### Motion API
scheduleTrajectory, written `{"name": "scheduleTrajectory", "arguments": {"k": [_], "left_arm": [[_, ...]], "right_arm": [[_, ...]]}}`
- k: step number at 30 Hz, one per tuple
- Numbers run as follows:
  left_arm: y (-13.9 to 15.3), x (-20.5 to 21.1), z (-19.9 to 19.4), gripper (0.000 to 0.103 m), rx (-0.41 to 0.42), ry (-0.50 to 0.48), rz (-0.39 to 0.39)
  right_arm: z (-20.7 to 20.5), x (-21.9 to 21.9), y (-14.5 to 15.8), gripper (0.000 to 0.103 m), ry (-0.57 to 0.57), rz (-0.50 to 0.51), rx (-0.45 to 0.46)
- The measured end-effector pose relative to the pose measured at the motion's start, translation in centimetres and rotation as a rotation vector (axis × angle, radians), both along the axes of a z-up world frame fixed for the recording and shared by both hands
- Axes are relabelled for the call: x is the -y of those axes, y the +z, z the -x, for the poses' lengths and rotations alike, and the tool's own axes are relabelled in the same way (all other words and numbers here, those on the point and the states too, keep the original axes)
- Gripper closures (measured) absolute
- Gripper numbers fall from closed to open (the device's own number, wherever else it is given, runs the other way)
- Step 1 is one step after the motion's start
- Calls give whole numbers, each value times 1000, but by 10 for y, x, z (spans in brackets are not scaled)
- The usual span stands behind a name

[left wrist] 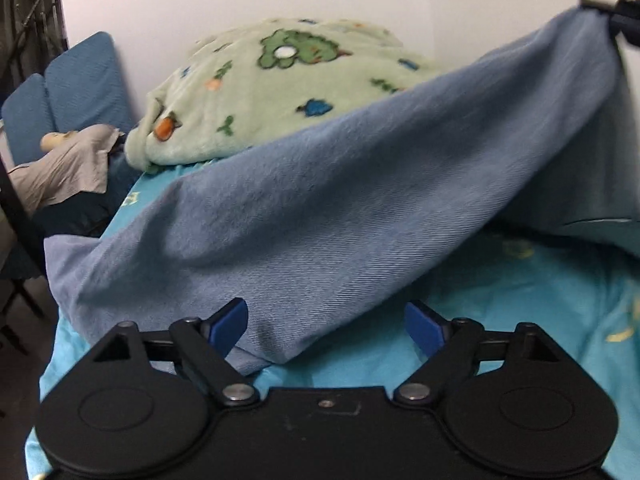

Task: Fold clothes

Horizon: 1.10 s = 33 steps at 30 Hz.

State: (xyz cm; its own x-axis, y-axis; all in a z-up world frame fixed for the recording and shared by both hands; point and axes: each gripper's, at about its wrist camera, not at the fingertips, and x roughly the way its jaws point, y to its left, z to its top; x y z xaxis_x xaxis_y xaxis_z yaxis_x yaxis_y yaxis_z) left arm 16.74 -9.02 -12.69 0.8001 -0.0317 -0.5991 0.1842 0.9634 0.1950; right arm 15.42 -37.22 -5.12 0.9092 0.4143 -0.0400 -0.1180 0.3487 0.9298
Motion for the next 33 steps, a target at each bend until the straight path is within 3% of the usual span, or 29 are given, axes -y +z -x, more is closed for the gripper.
{"name": "scheduleTrajectory", "arguments": {"k": [5, 8, 10, 13, 17, 18, 19, 20, 22, 24, 25, 33], "left_arm": [[-15, -8, -8, 19, 54, 135, -105], [-14, -36, -17, 17, 93, 299, -80], [-9, -61, -21, 10, 107, 407, -26], [-3, -83, -19, 7, 122, 487, 29], [-2, -89, -7, 10, 104, 543, 25], [-3, -90, -4, 20, 92, 552, 31], [0, -90, -3, 39, 82, 531, 49], [7, -90, -1, 48, 101, 513, 52], [26, -88, 2, 80, 161, 490, 30], [47, -92, 4, 94, 205, 469, 17], [58, -94, 5, 98, 227, 458, 6], [180, -123, 3, 99, 339, 326, -79]], "right_arm": [[0, 0, 6, 99, -15, 9, 26], [1, 4, 7, 99, -31, 4, 53], [1, 7, 5, 99, -37, -11, 52], [0, 4, 4, 99, -24, -11, 44], [1, -5, 9, 99, -8, 28, 53], [1, -7, 9, 99, -5, 36, 55], [1, -8, 10, 99, -2, 42, 55], [1, -9, 9, 99, 1, 46, 53], [1, -10, 8, 99, 11, 56, 52], [1, -12, 9, 99, 23, 68, 51], [1, -13, 9, 99, 31, 73, 53], [0, -31, 17, 99, 113, 156, 63]]}}
